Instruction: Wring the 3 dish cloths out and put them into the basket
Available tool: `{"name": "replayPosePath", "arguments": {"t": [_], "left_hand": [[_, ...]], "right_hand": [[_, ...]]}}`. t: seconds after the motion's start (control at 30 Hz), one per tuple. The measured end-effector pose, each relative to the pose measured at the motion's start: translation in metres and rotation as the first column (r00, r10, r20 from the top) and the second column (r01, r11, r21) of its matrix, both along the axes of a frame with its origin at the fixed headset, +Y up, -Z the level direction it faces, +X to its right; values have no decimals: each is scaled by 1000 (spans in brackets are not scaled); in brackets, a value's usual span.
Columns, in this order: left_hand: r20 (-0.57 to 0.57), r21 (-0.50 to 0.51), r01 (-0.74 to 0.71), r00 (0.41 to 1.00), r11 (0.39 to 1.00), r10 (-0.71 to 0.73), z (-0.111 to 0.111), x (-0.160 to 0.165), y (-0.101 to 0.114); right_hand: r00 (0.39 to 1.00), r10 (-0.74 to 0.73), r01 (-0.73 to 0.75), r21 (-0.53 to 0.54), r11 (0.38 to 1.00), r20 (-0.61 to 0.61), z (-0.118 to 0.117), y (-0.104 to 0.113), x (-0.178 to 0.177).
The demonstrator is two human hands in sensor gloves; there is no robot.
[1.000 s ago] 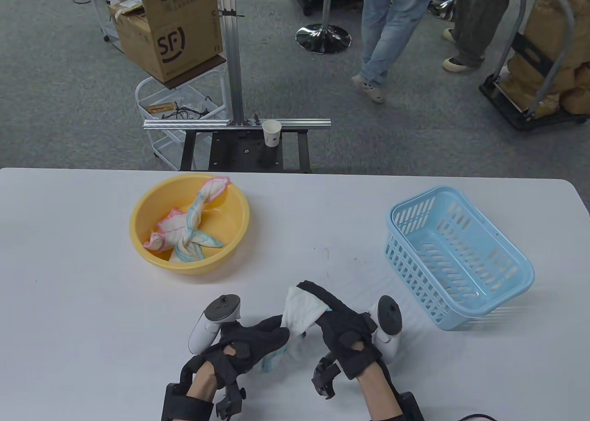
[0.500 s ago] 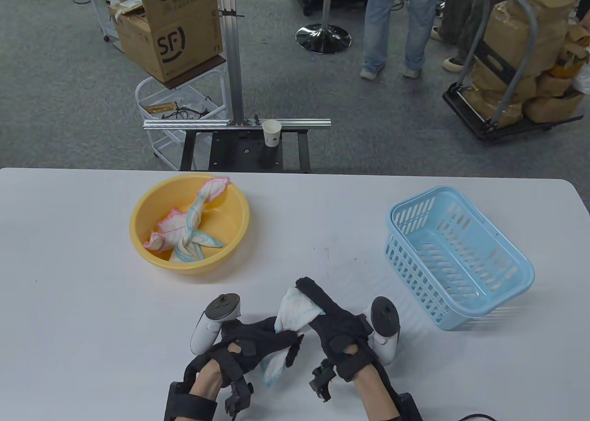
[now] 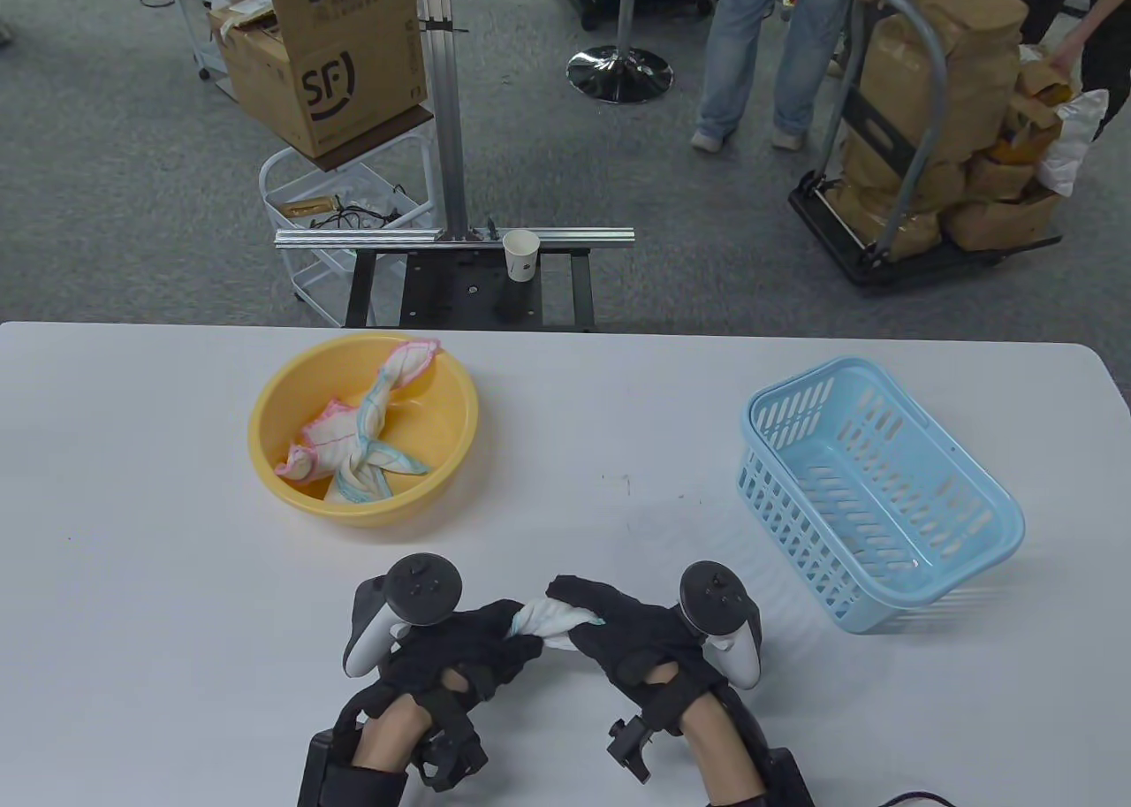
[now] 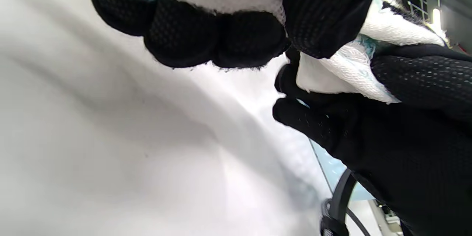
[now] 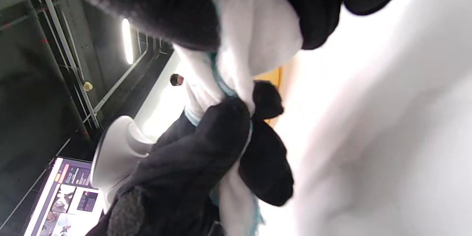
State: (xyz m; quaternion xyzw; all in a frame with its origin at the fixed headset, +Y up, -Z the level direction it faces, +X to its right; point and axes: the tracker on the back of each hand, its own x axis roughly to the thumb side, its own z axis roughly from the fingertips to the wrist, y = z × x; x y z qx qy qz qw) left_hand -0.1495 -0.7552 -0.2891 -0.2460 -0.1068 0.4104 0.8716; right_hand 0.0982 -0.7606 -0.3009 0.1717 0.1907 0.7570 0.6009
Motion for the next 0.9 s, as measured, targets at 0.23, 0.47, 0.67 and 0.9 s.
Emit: {"name": "replayPosePath", "arguments": {"t": [0.23,0.47,0.67,0.9], "left_hand": [[-2,117,25,1000,993,-25,4,6,11],[-32,411,294,950,863,-309,20,35,32],[-48,547,398,893,737,-447,30,59,32],[-117,465,297,954,834,-275,21,38,31]], "right_hand": [[995,-26,24,18,1000,100,-4,0,10],[973,-27,37,-39,999,227,-4,-5,15],[964,23,5,-104,995,265,-6,-15,21],[949,-101,130,-79,988,300,-6,-13,21]]}}
